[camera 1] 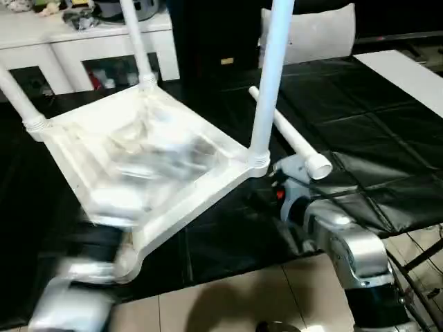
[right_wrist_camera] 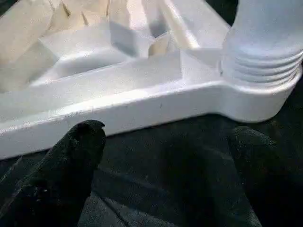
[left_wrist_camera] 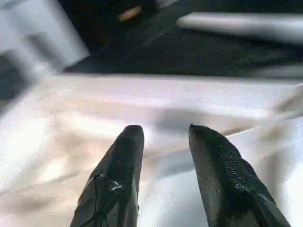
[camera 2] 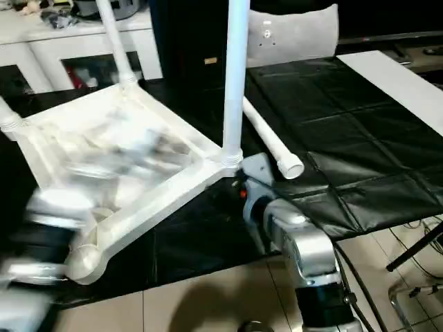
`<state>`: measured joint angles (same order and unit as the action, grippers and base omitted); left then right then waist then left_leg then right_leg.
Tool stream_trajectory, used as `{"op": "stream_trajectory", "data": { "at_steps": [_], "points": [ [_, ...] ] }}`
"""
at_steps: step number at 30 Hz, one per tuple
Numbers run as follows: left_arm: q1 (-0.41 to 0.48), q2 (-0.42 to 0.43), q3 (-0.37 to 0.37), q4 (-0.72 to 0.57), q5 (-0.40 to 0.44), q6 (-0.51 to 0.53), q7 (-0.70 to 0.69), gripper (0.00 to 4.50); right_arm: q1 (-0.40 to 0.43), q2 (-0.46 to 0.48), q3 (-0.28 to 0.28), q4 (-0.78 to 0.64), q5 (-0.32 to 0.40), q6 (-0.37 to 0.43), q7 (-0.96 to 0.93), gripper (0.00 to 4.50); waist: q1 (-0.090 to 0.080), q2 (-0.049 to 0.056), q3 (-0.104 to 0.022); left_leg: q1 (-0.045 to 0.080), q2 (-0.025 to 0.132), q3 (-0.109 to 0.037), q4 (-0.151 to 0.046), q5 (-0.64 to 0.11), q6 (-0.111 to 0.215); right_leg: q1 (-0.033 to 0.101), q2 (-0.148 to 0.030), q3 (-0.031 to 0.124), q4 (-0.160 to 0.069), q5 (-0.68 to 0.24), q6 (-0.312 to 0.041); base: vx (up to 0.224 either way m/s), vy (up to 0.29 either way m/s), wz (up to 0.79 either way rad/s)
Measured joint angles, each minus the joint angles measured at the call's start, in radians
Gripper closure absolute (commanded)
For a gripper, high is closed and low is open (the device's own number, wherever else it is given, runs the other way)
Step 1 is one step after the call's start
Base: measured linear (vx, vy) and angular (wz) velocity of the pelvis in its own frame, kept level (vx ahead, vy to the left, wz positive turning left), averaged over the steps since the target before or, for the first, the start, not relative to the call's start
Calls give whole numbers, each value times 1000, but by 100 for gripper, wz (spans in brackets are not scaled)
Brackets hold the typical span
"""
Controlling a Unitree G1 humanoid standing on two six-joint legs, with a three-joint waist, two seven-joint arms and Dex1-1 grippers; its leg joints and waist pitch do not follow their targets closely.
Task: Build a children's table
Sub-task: Rotate table base
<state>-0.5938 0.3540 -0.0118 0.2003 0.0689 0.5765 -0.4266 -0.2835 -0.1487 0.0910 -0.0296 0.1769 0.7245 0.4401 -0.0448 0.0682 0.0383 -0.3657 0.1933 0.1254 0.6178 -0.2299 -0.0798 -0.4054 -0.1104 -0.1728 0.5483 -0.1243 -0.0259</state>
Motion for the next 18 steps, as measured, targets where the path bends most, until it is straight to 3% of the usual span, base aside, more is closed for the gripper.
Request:
{"op": "stream_trajectory", "data": {
  "at_steps": [7, 13, 18],
  "points": [
    [82, 232, 49, -1, 105, 84, 34, 336, -8, 18, 18, 31, -1, 13, -17, 0, 6, -2, 0, 0, 0, -2, 0, 0, -1, 0, 0, 1, 1, 0, 0, 0, 0, 0],
    [138, 242, 53, -23, 125, 131, 43, 390, -40, 43, 40, 84, -13, 5, -21, 0, 38, -8, 2, 1, -1, -1, 0, 0, -2, 0, -1, 1, 4, 0, 0, 0, 0, 0],
    [173, 253, 31, -52, 110, 163, 0, 435, -52, 49, 48, 122, -18, 1, -24, 0, 49, -10, 3, 7, -1, 2, 0, 1, -3, 0, -1, 7, 8, -1, 0, 0, 0, 0]
  ]
}}
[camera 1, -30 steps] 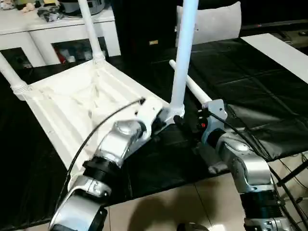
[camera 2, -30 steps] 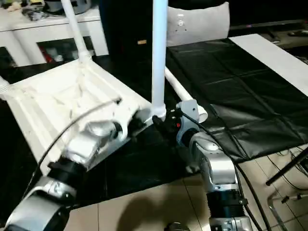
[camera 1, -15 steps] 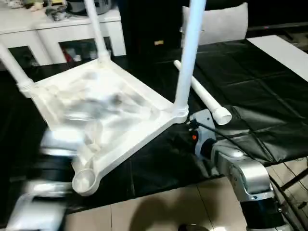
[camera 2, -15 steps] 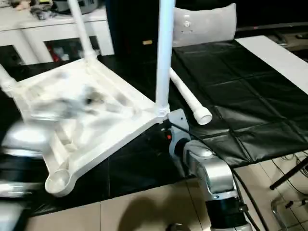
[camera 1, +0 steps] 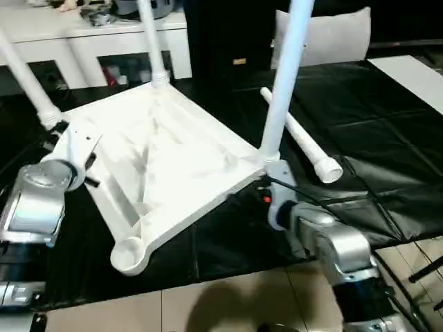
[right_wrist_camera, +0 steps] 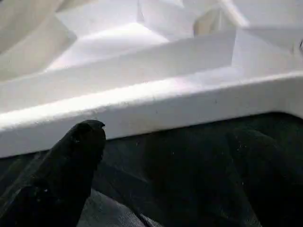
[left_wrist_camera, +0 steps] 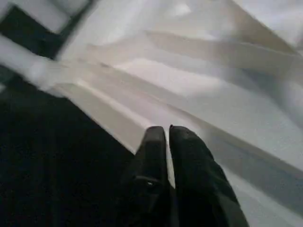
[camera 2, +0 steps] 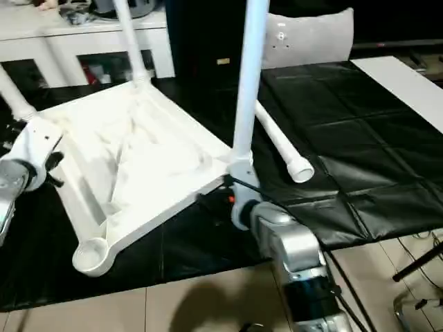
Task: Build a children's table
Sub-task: Rotate table base
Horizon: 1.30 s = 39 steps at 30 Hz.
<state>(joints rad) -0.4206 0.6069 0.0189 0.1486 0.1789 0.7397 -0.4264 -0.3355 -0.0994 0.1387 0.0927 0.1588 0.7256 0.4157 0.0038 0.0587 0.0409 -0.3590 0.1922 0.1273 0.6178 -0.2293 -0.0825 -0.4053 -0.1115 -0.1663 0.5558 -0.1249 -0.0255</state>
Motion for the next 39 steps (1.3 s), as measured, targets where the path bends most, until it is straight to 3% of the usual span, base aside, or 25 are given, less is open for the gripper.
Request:
{"op": "stream_trajectory", "data": {
  "at_steps": [4, 13, 20, 25, 31, 39],
  "points": [
    [41, 11, -68, -14, -5, 67, -59, 447, -25, 15, 6, 65, -8, -27, -19, 0, -4, 1, 0, 5, 0, 4, 0, 0, 0, 0, 1, 5, 3, 0, 0, 0, 0, 0],
    [80, 87, -142, -54, -18, 135, -182, 447, -102, 44, 7, 218, -17, -100, -28, 0, -23, 1, 1, 6, 0, 5, 0, 0, 0, 0, 1, 6, 4, 0, 0, 0, 0, 0],
    [117, 113, -258, -129, -87, 78, -374, 447, -188, 58, -6, 398, -34, -192, -25, 0, -26, 0, 1, 9, 0, 8, 0, 0, -1, 0, 1, 9, 6, 1, -2, 0, 0, 0],
    [118, 148, -312, -157, -111, -28, -514, 447, -242, 56, -14, 509, -47, -253, -24, 0, -26, 0, 1, 10, -1, 10, 0, 0, -1, 0, 1, 11, 7, 1, -2, 0, 0, 0],
    [117, 112, -332, -199, -182, -43, -595, 447, -255, 53, -32, 551, -59, -298, -21, 0, -47, -2, 1, 10, 0, 14, 0, -2, -2, -3, 1, 15, 7, 0, -2, 0, 0, 0],
    [89, -3, -386, -202, -203, -50, -612, 447, -273, 47, -47, 600, -78, -339, -25, 0, -71, -1, 1, 11, 0, 15, -1, -2, -2, -3, 2, 14, 8, 0, -3, 0, 0, 0]
  ]
}}
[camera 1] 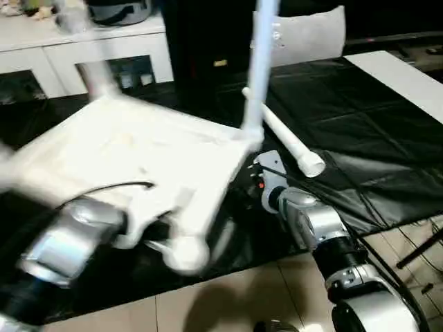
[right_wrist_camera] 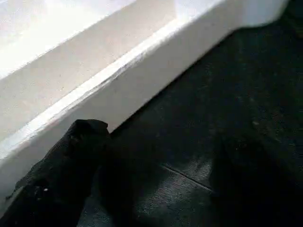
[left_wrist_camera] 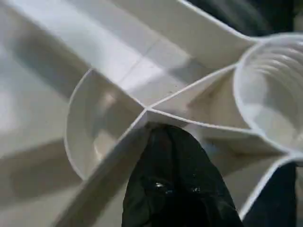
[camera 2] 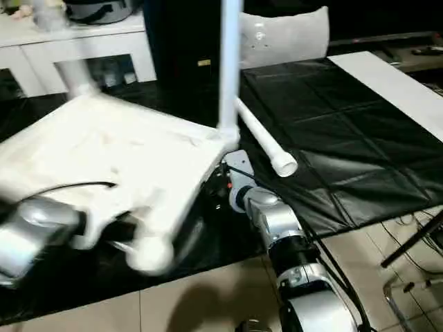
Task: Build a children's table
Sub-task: Rotate table base
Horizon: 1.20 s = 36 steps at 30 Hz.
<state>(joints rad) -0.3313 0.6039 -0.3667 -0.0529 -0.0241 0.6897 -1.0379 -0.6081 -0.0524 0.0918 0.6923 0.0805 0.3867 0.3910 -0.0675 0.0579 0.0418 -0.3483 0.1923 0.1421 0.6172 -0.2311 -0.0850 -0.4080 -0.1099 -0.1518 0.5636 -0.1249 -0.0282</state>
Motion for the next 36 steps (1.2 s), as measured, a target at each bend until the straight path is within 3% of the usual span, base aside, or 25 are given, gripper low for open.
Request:
{"op": "stream_trajectory", "data": {
  "at_steps": [5, 10, 16, 18, 19, 20, 22, 23, 28, 29, 36],
  "points": [
    [-86, -154, 1, 165, 46, -62, 174, 447, -1, 0, -6, -2, -2, -7, -1, 0, -2, 0, 0, 0, 0, 0, 1, 0, 0, 0, 0, -1, 0, 0, 0, 0, 0, 0],
    [-141, -213, 22, 278, 88, -125, 328, 447, 7, 10, 0, -17, -8, -7, 4, 0, -9, 0, 0, -3, 1, -1, 1, 0, 0, -1, 1, -3, 0, -1, 1, 0, 0, 0],
    [-163, -369, 178, 420, 32, -272, 526, 447, 108, -62, -8, -251, -42, 25, -57, 0, 17, -1, 3, -6, 0, 1, 1, 0, 1, -1, -1, -4, -4, -1, 1, 0, 0, 0],
    [-157, -408, 232, 397, -9, -291, 552, 447, 148, -72, -19, -326, -42, 32, -61, 0, 21, -1, 3, -9, 0, 2, 1, 0, 1, -3, -1, -4, -4, -2, 2, 0, 0, 0],
    [-146, -430, 262, 359, -40, -302, 562, 408, 166, -76, -29, -370, -38, 36, -62, 0, 23, -1, 3, -10, 0, 2, 1, -1, 2, -5, -1, -4, -4, -2, 2, 0, 0, 0],
    [-137, -443, 280, 328, -61, -302, 565, 408, 175, -76, -39, -402, -35, 37, -66, 0, 25, -1, 3, -12, 0, 2, 1, -1, 2, -6, -1, -4, -4, -2, 2, 0, 0, 0],
    [-63, -472, 314, 203, -106, -290, 576, 405, 222, -62, -76, -526, -30, 39, -97, 0, 23, 2, 1, -14, 1, 2, 0, 1, 9, -9, 0, -3, -3, -3, 3, 0, 0, 0],
    [-43, -476, 316, 176, -114, -278, 581, 380, 230, -59, -89, -558, -30, 43, -107, 0, 23, 2, 1, -15, 1, 2, 0, 2, 9, -10, 0, -3, -3, -3, 3, 0, 0, 0],
    [74, -513, 353, 39, -117, -225, 659, 354, 343, -44, -104, -765, 9, 92, -125, 0, 24, 0, 2, -15, 2, 4, 0, 2, 8, -11, 1, -4, -3, -4, 3, 0, 0, 0],
    [92, -518, 362, 9, -114, -218, 684, 329, 374, -39, -103, -802, 17, 97, -126, 0, 24, -2, 3, -15, 2, 4, 0, 2, 8, -11, 1, -4, -3, -4, 3, 0, 0, 0],
    [131, -521, 382, -82, -99, -193, 752, 284, 455, -38, -103, -905, 34, 137, -143, 0, 20, -17, 6, -14, -1, 2, 1, 0, 4, -8, 1, -1, -5, -4, 4, 0, 0, 0]
  ]
}}
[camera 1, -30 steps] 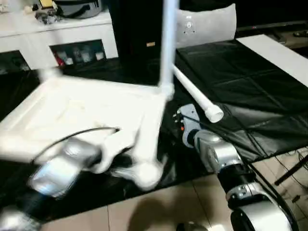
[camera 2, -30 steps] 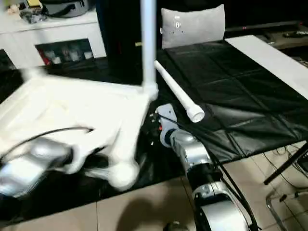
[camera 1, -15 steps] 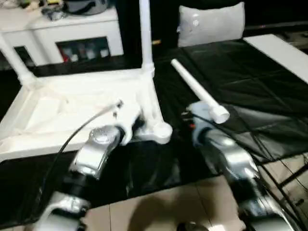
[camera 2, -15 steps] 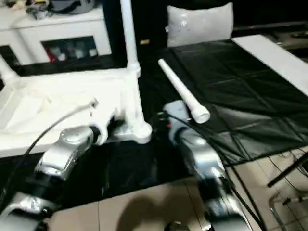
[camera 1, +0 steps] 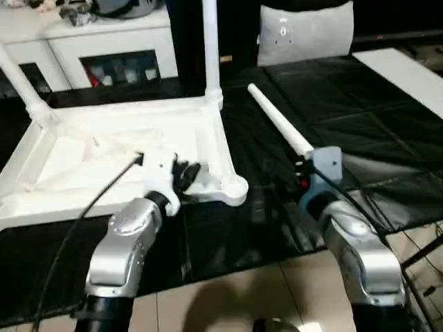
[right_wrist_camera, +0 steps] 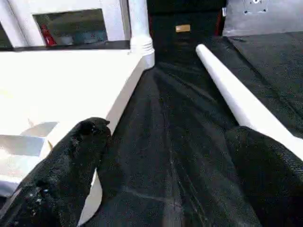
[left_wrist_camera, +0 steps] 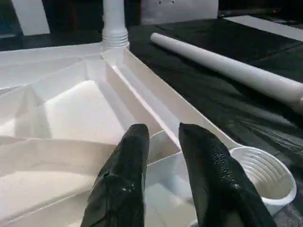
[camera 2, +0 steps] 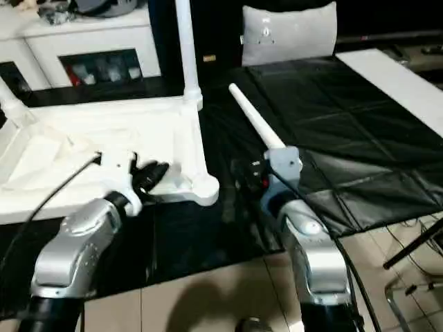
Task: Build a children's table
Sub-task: Rotate table base, then move to table
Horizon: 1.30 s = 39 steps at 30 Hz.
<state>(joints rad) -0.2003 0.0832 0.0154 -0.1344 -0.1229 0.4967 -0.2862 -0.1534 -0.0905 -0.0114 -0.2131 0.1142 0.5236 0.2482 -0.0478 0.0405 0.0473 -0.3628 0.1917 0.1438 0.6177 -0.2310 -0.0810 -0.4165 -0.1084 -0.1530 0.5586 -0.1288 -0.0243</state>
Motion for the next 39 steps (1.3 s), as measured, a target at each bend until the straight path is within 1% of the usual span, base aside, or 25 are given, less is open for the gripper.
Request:
{"op": "stream_trajectory", "data": {
  "at_steps": [2, 5, 6, 8, 10, 12, 13, 14, 15, 16, 17, 18, 19, 20, 21, 22, 23, 24, 25, 27, 31, 35, 37, 38, 39],
  "points": [
    [10, 4, 6, -31, 0, 21, 10, 278, 6, -3, -2, -9, -2, 24, -2, 0, -1, -7, 1, -4, -1, -9, 0, 0, 0, -1, -2, -4, 1, 0, 0, 0, 0, 0],
    [10, 11, 7, -97, 1, 56, 20, 246, 3, -6, -21, -31, 2, 59, -13, 0, -3, -15, -1, -25, -2, -50, 5, 3, -3, 6, -3, -36, -1, -4, 1, 27, -31, 18],
    [12, 20, 8, -110, 1, 70, 26, 236, 1, -2, -23, -42, 5, 65, -21, 0, -4, -14, -1, -18, 4, -53, 5, 4, -5, 8, 3, -40, -3, -6, 0, 65, -54, 29],
    [13, 43, 26, -125, 1, 84, 33, 227, -11, 22, -18, -57, 19, 74, -28, 0, 0, -17, -2, -5, 18, -57, 1, 8, -10, 8, 26, -21, 24, -18, -23, 54, -98, 4],
    [15, 57, 48, -133, 10, 88, 43, 198, -10, 25, -18, -65, 32, 85, -33, 0, 5, -41, -5, 18, 18, -57, -6, 9, -20, -7, 34, 5, 89, -67, -63, 34, -155, 2],
    [34, 64, 54, -161, 10, 90, 46, 182, -3, 20, -21, -69, 38, 98, -34, 0, 19, -62, -9, 23, 19, -45, -9, 6, 1, -14, 48, 5, 109, -84, -73, -4, -225, -3],
    [37, 57, 54, -164, 9, 92, 47, 182, -3, 12, -31, -68, 42, 104, -35, 0, 34, -69, -9, -7, 14, -26, 102, -42, 95, -19, 56, 0, 104, -81, -83, -24, -230, -13],
    [39, 55, 52, -163, 8, 96, 48, 169, -1, 10, -39, -67, 43, 108, -35, 0, 40, -73, -7, -26, -15, -13, 172, -62, 122, -16, 61, 1, 98, -80, -86, -22, -215, -10],
    [39, 55, 51, -162, 8, 97, 48, 169, 0, 9, -43, -67, 45, 109, -35, 0, 40, -75, -8, -23, -55, 2, 188, -71, 134, -12, 70, -2, 86, -74, -92, -22, -215, -10],
    [36, 57, 52, -167, 8, 97, 49, 152, 1, 3, -50, -68, 44, 106, -32, 0, 40, -68, -9, -13, -99, 9, 155, -72, 137, -6, 91, -15, 69, -63, -96, -39, -173, -1],
    [36, 57, 54, -171, 3, 100, 50, 146, 3, -5, -46, -68, 42, 103, -27, 0, 41, -48, -7, -3, -109, 12, 112, -106, 152, 5, 118, -37, 45, -53, -94, -47, -154, -1],
    [40, 58, 60, -171, -2, 106, 51, 137, 8, -6, -39, -67, 39, 102, -26, 0, 46, -38, -3, 4, -82, -13, 101, -97, 111, 20, 133, -62, 15, -41, -85, -47, -154, -1],
    [46, 60, 67, -169, -2, 113, 56, 126, 8, -7, -23, -68, 33, 97, -24, 0, 42, -28, 0, 5, -59, -29, 88, -84, 83, 22, 139, -82, 22, -89, 36, -60, -167, -2],
    [47, 61, 66, -171, -1, 115, 61, 115, 5, -6, -12, -67, 31, 95, -22, 0, 45, -34, -3, 6, -49, -23, 79, -75, 75, -11, 136, -57, 104, -125, 73, -47, -163, -4],
    [48, 60, 67, -172, 0, 116, 68, 109, 0, -9, -7, -67, 32, 93, -19, 0, 48, -42, -7, 6, -46, -20, 78, -68, 68, -41, 113, -4, 206, -136, 57, -47, -163, -4],
    [52, 49, 66, -189, 0, 127, 81, 104, -2, -31, -1, -69, 33, 95, -7, 0, 55, -61, -14, 1, -49, -14, 82, -65, 64, -34, 69, 73, 211, -127, 28, -33, -173, 4],
    [53, 43, 68, -210, -1, 131, 85, 95, -11, -48, -1, -67, 33, 97, 1, 0, 66, -80, -20, -10, -49, -6, 91, -65, 59, -22, 36, 104, 179, -143, 18, -49, -218, -6],
    [56, 38, 68, -218, -1, 135, 87, 82, -19, -52, -5, -62, 34, 103, 2, 0, 77, -83, -17, -29, -56, -18, 98, -62, 98, -26, 42, 97, 174, -135, -1, -49, -218, -6],
    [62, 21, 55, -217, -1, 136, 91, 71, -19, -51, -22, -55, 38, 125, -3, 0, 94, -89, -15, -22, -56, -32, 78, -54, 122, -22, 50, 90, 163, -127, -2, -74, -248, -8],
    [96, 16, 31, -242, -2, 137, 93, 61, -26, -48, -33, -54, 42, 167, -13, 0, 99, -91, -14, -9, -55, -42, 44, -30, 84, -17, 67, 88, 146, -116, -8, -78, -225, -1],
    [187, 22, 30, -280, -7, 137, 94, 61, 18, -30, -35, -100, 80, 209, -5, 0, 108, -87, -14, -4, -22, -43, 3, 7, 11, -13, 93, 74, 113, -111, -4, -73, -102, -5],
    [215, 7, 42, -282, -10, 137, 107, 61, 38, -22, -8, -96, 87, 206, 1, 0, 100, -75, 7, 16, 7, -35, -11, 20, -14, 24, 91, 35, 56, -99, -11, -68, 25, 5],
    [216, 21, 45, -287, -4, 137, 107, 61, 29, -23, 11, -97, 88, 206, 13, 0, 91, -65, 17, 28, 23, -36, -24, 20, -14, 57, 83, 6, 17, -99, -11, -69, 66, 1],
    [215, 26, 44, -294, -1, 137, 108, 61, 25, -23, 18, -98, 89, 207, 21, 0, 96, -60, 23, 29, 24, -28, -27, 20, -14, 61, 80, 10, 36, -103, -10, -95, 46, 0],
    [212, 35, 45, -306, 0, 138, 109, 61, 25, -24, 23, -100, 90, 207, 26, 0, 98, -77, 24, 33, 18, -15, -25, 20, -13, 61, 67, 30, 68, -110, -9, -95, 46, 0]
  ]
}}
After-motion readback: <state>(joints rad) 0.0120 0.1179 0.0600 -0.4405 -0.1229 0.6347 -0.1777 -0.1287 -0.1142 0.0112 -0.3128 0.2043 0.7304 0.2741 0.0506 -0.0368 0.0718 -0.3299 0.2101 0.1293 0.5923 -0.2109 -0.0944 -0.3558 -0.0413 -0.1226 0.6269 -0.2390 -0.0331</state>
